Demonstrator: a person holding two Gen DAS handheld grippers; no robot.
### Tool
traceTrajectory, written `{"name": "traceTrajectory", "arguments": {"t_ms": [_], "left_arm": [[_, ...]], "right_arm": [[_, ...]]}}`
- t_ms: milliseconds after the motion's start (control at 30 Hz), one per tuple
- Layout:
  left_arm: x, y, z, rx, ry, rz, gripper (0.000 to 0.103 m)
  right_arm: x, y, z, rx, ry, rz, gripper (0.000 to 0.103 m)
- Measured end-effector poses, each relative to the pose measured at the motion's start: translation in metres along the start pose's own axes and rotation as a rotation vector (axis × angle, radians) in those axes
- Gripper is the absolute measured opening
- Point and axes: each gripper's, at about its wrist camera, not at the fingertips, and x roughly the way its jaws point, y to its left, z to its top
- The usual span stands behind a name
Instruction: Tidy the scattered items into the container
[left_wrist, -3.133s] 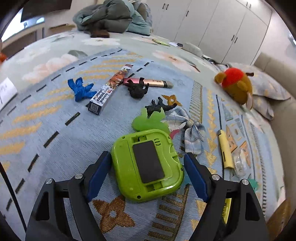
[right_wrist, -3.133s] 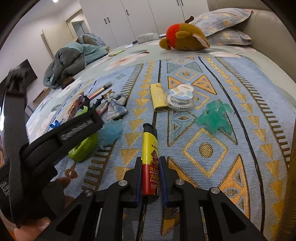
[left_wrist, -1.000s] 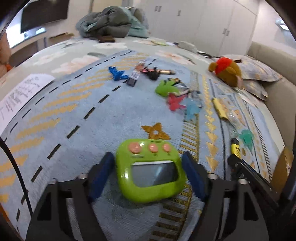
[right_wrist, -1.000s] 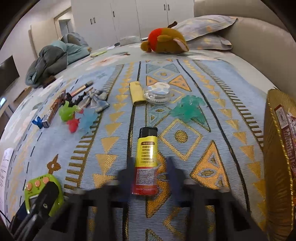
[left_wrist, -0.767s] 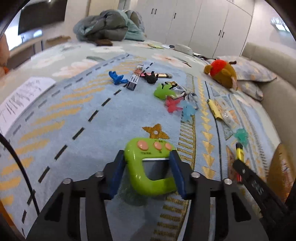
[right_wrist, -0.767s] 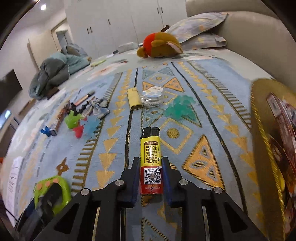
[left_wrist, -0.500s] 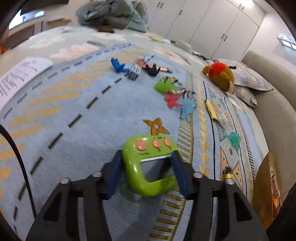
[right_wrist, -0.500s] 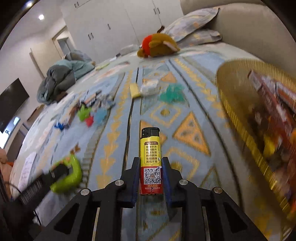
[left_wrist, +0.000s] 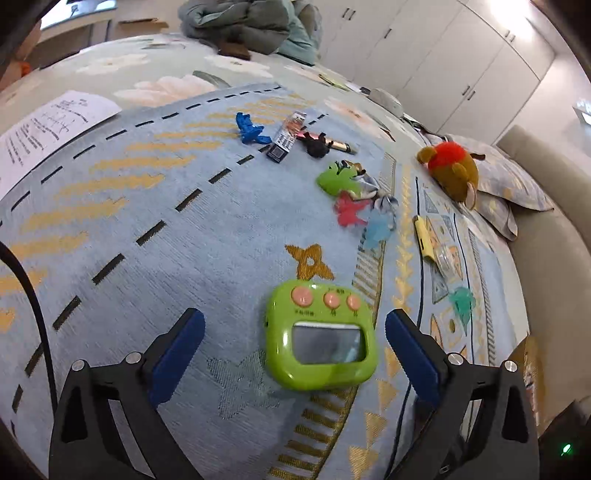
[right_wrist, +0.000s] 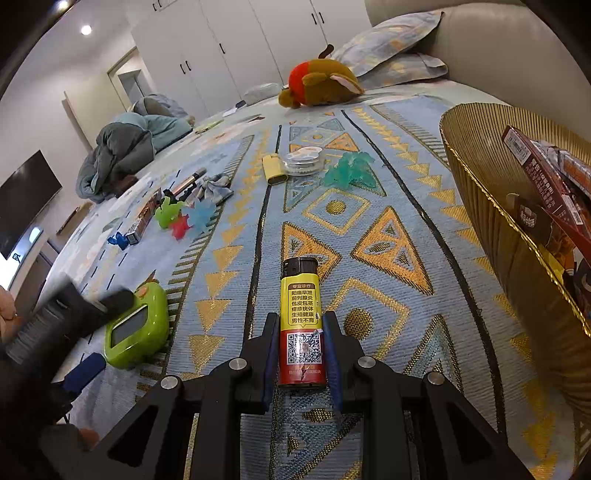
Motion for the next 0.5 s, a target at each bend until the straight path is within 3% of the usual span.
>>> {"name": "traceTrajectory", "arguments": {"t_ms": [100, 233, 367, 400, 467, 500], "left_arm": [[0.011, -0.015, -0.008, 0.076, 0.011, 0.076, 0.100], [0.021, -0.046, -0.033, 0.277, -0.027, 0.182, 0.103], [0.024, -0.042, -0.030, 0.267, -0.022, 0.181, 0.101], [0.022, -0.041, -0.029, 0.262, -0.031, 0.185, 0.097], [0.016, -0.038, -0.028, 0.249, -0.058, 0.200, 0.071], [0.014, -0.036, -0.027, 0.246, -0.064, 0.211, 0.070]], "right_arm": [[0.000, 0.000, 0.000, -0.001, -0.001, -0.001, 0.022], [0.000, 0.000, 0.000, 0.000, -0.001, 0.001, 0.023], [0.000, -0.001, -0.001, -0.003, -0.002, -0.003, 0.023], [0.001, -0.001, -0.001, -0.002, -0.003, -0.002, 0.023], [0.000, -0.002, -0.001, 0.004, -0.003, 0.005, 0.023], [-0.001, -0.003, -0.001, 0.008, -0.003, 0.008, 0.023]]}}
